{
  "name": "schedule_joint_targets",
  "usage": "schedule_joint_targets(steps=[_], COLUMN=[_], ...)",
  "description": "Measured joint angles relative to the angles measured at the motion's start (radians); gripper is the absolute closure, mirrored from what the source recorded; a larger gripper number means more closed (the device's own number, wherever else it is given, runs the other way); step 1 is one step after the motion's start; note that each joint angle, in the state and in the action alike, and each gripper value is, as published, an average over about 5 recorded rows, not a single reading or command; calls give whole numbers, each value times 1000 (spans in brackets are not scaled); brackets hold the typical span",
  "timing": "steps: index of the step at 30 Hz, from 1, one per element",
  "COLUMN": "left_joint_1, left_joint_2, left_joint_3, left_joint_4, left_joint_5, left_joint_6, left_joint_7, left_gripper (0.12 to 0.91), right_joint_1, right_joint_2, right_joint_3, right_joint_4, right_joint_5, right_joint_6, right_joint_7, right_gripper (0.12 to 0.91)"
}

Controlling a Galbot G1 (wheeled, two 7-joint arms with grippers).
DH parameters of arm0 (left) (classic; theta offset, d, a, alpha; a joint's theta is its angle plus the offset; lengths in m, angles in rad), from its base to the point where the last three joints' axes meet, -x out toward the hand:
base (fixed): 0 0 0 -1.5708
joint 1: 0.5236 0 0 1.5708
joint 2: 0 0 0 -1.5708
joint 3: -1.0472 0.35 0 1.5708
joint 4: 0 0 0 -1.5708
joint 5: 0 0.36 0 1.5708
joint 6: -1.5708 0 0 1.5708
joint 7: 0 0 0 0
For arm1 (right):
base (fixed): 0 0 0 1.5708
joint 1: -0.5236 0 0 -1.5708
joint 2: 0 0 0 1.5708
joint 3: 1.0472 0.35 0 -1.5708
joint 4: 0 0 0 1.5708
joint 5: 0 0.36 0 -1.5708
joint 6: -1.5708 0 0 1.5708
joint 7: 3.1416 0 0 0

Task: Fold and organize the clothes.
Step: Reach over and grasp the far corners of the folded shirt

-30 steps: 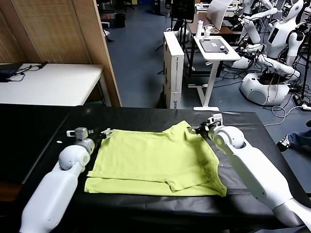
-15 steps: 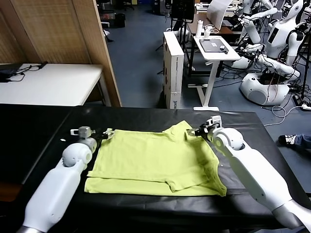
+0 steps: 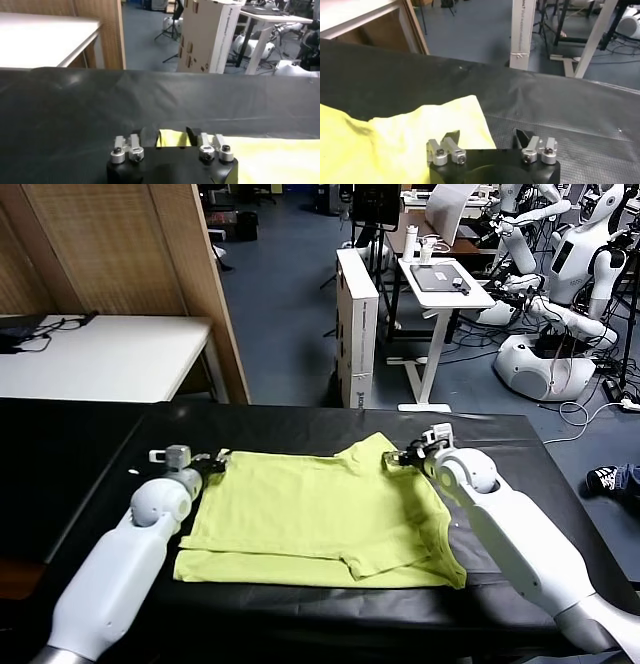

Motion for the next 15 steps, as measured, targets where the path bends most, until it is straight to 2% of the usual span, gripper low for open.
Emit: schedule_joint_targets(steps=[3, 5, 6, 8, 15], left_joint_1=[2, 4, 5, 6, 11], left_joint_2=[1, 3, 3, 5, 9], left_joint_3=[0, 0, 0, 0, -5], left_joint_4=[-2, -4, -5, -8, -22], left_joint_5=[0, 0, -1, -1, -6], left_joint_6=[-1, -2, -2, -3, -7], left_joint_7=[0, 0, 0, 0, -2], left_gripper=[798, 833, 852, 873, 883], right_joint_1=[0, 0, 0, -1, -12], right_joint_2=[0, -1, -1, -1, -3], right_joint_3=[0, 0, 0, 0, 16], right_joint_4=[2, 5, 7, 10, 26], right_joint_5=[0, 0, 0, 0, 2], right_joint_6=[0, 2, 3, 7, 54], right_joint_7=[-1, -1, -2, -2, -1], right_gripper=[644, 797, 838, 882, 885])
